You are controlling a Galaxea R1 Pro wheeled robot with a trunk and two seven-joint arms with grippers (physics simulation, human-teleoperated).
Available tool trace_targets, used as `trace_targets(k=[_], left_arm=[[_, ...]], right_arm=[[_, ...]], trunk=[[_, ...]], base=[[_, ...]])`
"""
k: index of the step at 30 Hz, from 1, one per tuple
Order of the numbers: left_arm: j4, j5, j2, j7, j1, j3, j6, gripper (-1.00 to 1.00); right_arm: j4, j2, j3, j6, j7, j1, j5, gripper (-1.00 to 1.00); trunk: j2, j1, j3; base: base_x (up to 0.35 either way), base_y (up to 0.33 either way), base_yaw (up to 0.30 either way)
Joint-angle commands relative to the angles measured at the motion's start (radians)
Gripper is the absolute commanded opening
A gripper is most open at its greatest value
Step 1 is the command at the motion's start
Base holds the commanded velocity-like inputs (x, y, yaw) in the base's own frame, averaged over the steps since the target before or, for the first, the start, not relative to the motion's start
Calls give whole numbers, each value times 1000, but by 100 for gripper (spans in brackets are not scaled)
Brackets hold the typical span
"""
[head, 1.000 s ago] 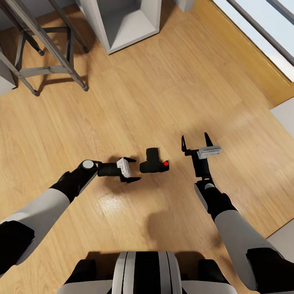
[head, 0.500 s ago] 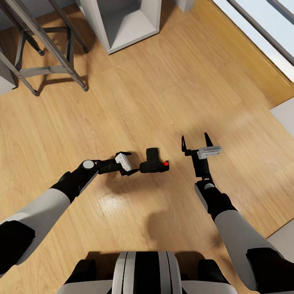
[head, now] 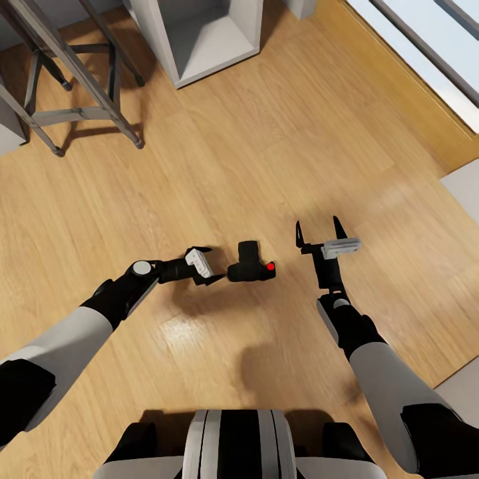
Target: Attach the digital camera to the camera tripod in the bedroom.
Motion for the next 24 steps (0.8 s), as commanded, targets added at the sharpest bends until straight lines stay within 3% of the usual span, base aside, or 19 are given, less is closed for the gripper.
trace_targets(k=[1, 16, 20, 24], left_arm=[[1, 5, 4, 2, -1, -5, -4, 100], [-6, 0, 43, 0, -1, -12, -22, 100], [-6, -1, 51, -3, 0, -36, -62, 100], [-6, -1, 61, -3, 0, -116, -75, 100]], right_arm=[[0, -1, 1, -2, -2, 0, 3, 100], [0, -1, 1, -1, -2, 0, 3, 100], [0, -1, 1, -1, -2, 0, 3, 100], [0, -1, 1, -1, -2, 0, 3, 100]], trunk=[[0, 0, 0], [0, 0, 0], [0, 0, 0], [0, 0, 0]], base=[[0, 0, 0], [0, 0, 0], [0, 0, 0], [0, 0, 0]])
